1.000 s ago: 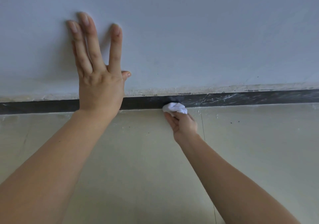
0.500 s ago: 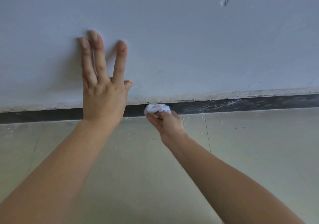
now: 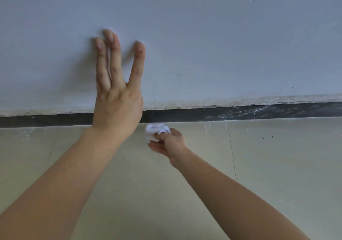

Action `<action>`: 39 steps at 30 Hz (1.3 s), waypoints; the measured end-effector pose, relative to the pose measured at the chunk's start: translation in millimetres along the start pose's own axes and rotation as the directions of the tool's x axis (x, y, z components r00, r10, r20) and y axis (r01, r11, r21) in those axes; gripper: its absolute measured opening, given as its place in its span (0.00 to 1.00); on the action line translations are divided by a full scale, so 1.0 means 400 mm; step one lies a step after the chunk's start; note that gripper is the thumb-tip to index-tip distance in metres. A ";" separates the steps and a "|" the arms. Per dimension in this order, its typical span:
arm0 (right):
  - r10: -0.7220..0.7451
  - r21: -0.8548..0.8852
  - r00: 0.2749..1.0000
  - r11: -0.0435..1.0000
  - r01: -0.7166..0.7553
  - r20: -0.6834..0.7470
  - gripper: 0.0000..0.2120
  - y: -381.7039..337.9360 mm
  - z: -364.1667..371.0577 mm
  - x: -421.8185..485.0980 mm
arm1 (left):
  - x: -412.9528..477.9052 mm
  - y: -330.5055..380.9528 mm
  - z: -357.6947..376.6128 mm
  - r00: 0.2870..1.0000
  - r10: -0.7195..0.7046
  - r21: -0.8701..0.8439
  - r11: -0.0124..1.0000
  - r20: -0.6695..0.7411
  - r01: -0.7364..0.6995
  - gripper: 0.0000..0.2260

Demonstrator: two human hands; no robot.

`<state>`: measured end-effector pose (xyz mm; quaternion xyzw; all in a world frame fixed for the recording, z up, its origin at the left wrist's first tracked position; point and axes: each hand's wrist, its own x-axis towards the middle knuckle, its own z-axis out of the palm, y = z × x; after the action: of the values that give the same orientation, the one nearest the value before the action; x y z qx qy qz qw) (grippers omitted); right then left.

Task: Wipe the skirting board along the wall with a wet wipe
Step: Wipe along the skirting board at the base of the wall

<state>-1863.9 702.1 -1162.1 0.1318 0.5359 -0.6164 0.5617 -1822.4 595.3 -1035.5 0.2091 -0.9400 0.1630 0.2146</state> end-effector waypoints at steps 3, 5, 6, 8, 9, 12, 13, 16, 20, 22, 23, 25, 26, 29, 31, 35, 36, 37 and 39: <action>0.020 -0.051 1.000 0.998 -0.021 -0.024 0.12 -0.002 0.091 0.048 | -0.010 -0.023 -0.017 0.998 0.051 0.016 0.999 0.034 -0.051 0.42; 0.012 -0.013 0.998 1.000 -0.013 -0.064 0.08 -0.010 0.131 0.067 | -0.012 -0.033 -0.025 0.997 0.071 0.011 0.997 0.041 -0.072 0.43; 0.002 0.014 0.996 1.000 -0.001 -0.092 0.07 -0.012 0.141 0.071 | -0.012 -0.036 -0.027 0.996 0.075 0.011 0.997 0.041 -0.075 0.43; -0.018 0.089 0.989 0.996 0.031 -0.144 0.09 -0.012 0.138 0.066 | -0.013 -0.040 -0.030 0.996 0.073 0.008 0.997 0.048 -0.073 0.44; -0.033 0.152 0.985 0.987 0.059 -0.169 0.09 -0.009 0.124 0.057 | -0.013 -0.043 -0.031 0.996 0.071 0.005 0.997 0.053 -0.071 0.45; -0.056 0.440 0.950 0.877 0.194 -0.308 0.07 -0.013 0.040 0.025 | -0.014 -0.040 -0.028 0.997 0.059 0.001 0.998 0.054 -0.059 0.45; -0.020 0.539 0.929 0.810 0.232 -0.370 0.06 -0.019 0.002 0.018 | -0.014 -0.034 -0.026 0.997 0.053 -0.002 0.999 0.055 -0.053 0.45; 0.049 0.632 0.918 0.740 0.231 -0.393 0.08 -0.033 -0.084 -0.008 | -0.013 -0.021 -0.022 0.997 0.046 -0.019 0.999 0.059 -0.045 0.43; 0.016 0.374 0.987 0.926 0.045 -0.158 0.09 0.011 -0.013 -0.027 | -0.014 -0.027 -0.026 0.997 0.034 -0.022 0.999 0.067 -0.032 0.44; 0.000 0.217 0.990 0.976 0.031 -0.144 0.08 0.022 0.038 -0.012 | -0.015 -0.026 -0.035 0.996 0.026 -0.016 1.000 0.086 -0.025 0.45; -0.006 0.197 0.987 0.980 0.037 -0.158 0.08 0.015 0.053 -0.003 | -0.016 -0.025 -0.040 0.995 0.027 -0.009 1.000 0.097 -0.026 0.46; -0.022 0.251 0.978 0.965 0.075 -0.206 0.07 -0.011 0.061 0.015 | -0.017 -0.027 -0.049 0.993 0.029 0.006 1.000 0.112 -0.030 0.46; -0.034 0.279 0.970 0.955 0.103 -0.239 0.07 -0.025 0.053 0.019 | -0.018 -0.026 -0.050 0.993 0.026 0.012 1.000 0.114 -0.027 0.46; -0.100 0.211 0.946 0.963 0.171 -0.307 0.08 -0.051 0.001 0.018 | -0.020 -0.011 -0.044 0.994 -0.002 0.025 1.000 0.114 -0.001 0.47; -0.132 0.171 0.927 0.964 0.202 -0.351 0.08 -0.066 -0.044 0.007 | -0.020 0.004 -0.037 0.992 -0.032 0.032 0.999 0.120 0.029 0.47; -0.137 0.262 0.866 0.920 0.292 -0.481 0.05 -0.106 -0.156 -0.032 | -0.022 0.035 -0.022 0.986 -0.104 0.013 0.995 0.128 0.103 0.48; -0.112 0.347 0.853 0.880 0.323 -0.511 0.05 -0.118 -0.186 -0.046 | -0.022 0.044 -0.019 0.984 -0.121 0.002 0.993 0.129 0.122 0.48; -0.073 0.454 0.846 0.817 0.355 -0.529 0.05 -0.128 -0.215 -0.061 | -0.022 0.054 -0.018 0.982 -0.135 -0.008 0.990 0.133 0.138 0.48; -0.027 0.595 0.834 0.689 0.415 -0.550 0.09 -0.140 -0.265 -0.084 | -0.021 0.071 -0.015 0.977 -0.154 -0.028 0.987 0.145 0.160 0.48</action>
<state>-1946.0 794.9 -1149.1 0.4187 0.4039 -0.7803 0.2298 -1826.7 624.7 -1040.6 0.2896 -0.9365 0.1115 0.1633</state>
